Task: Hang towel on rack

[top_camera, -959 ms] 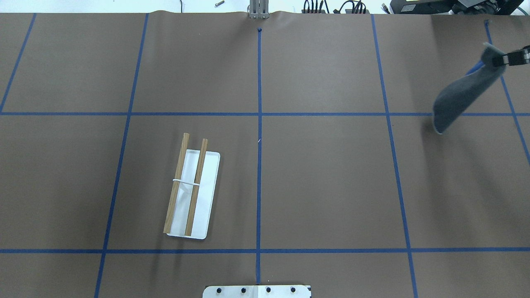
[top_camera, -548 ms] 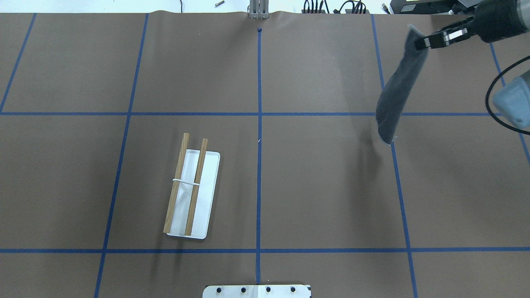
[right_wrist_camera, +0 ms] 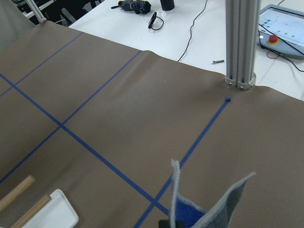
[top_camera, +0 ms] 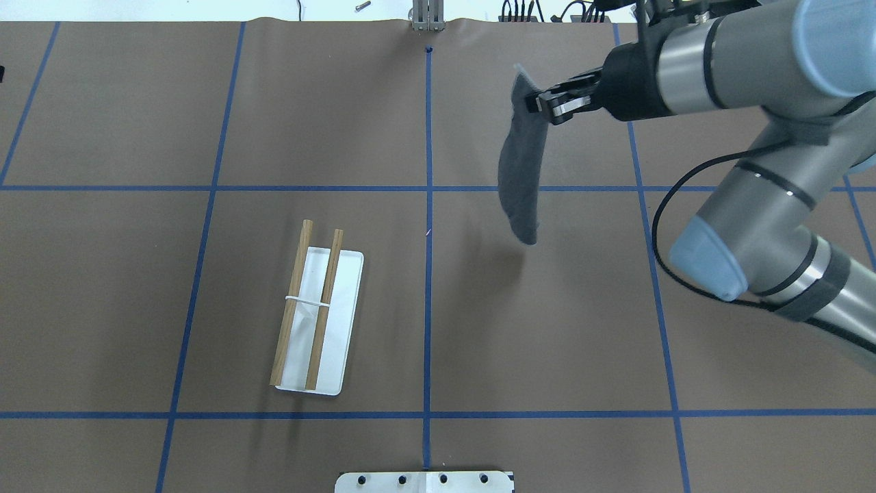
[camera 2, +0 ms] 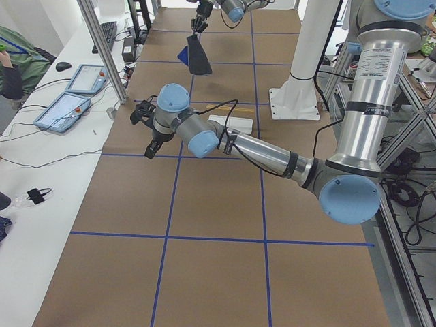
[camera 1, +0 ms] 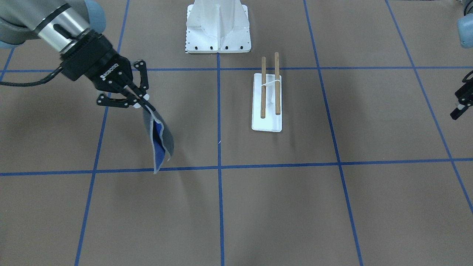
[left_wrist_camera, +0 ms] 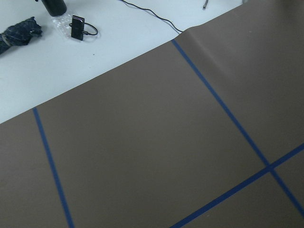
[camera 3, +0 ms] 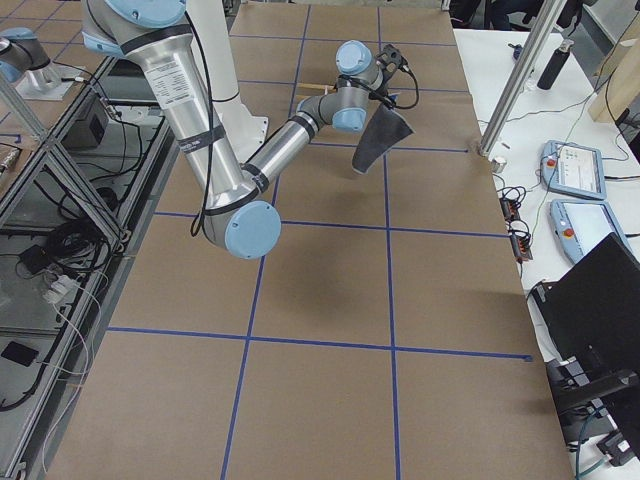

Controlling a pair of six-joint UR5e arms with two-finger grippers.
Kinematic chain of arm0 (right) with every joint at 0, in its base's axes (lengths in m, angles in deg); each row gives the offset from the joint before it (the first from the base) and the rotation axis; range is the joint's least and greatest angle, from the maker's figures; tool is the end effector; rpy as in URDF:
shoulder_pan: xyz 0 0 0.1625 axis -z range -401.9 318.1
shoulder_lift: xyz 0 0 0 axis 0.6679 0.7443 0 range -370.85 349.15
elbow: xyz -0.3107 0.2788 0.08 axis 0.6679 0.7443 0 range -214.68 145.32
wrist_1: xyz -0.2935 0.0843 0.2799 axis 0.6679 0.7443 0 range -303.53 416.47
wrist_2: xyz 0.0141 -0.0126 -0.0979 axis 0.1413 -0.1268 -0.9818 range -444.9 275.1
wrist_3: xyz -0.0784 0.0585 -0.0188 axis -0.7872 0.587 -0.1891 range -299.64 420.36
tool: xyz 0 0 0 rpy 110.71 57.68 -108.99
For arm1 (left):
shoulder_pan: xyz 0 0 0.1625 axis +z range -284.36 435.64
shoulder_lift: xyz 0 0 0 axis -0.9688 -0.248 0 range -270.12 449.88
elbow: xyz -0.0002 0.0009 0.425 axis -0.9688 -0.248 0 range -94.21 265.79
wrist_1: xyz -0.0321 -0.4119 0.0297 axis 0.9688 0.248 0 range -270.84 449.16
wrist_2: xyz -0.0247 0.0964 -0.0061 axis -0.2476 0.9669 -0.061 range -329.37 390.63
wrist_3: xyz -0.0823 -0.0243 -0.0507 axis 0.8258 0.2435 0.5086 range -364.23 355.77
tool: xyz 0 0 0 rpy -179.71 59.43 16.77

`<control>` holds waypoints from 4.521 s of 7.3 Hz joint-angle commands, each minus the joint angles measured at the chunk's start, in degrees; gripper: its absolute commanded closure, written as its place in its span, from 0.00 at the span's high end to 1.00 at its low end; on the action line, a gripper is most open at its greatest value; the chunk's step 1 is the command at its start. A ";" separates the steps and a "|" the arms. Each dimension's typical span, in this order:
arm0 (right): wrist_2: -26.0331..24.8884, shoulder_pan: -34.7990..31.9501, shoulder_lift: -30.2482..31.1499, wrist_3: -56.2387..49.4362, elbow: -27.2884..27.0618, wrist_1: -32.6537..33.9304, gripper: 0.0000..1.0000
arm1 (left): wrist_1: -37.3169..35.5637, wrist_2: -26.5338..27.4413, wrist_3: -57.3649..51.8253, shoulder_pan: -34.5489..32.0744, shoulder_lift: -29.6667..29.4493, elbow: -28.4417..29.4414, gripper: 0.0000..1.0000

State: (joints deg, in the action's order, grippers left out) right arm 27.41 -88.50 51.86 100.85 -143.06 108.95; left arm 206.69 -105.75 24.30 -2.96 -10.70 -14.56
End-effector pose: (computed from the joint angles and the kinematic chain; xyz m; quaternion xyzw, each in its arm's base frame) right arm -0.3239 -0.4813 0.1716 0.3878 -0.5430 -0.1471 0.7302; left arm 0.0512 -0.5629 0.4113 0.2319 0.4664 0.0349 0.8530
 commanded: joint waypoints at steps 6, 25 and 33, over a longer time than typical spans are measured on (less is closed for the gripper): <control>-23.51 16.69 -12.00 -0.50 0.88 8.34 0.00 | 0.33 -2.84 63.29 21.44 -21.39 0.59 0.98; -29.87 21.72 -12.53 0.46 1.16 8.78 0.37 | 3.23 4.02 68.49 31.05 -24.93 -1.08 0.00; -11.12 7.44 -7.35 13.74 -2.28 17.09 1.00 | 3.23 4.11 68.58 30.79 -22.56 -4.32 0.00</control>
State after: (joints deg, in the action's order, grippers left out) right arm 8.53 -75.47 43.51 114.32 -145.35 121.62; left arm 209.92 -101.64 92.88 27.90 -34.26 -17.40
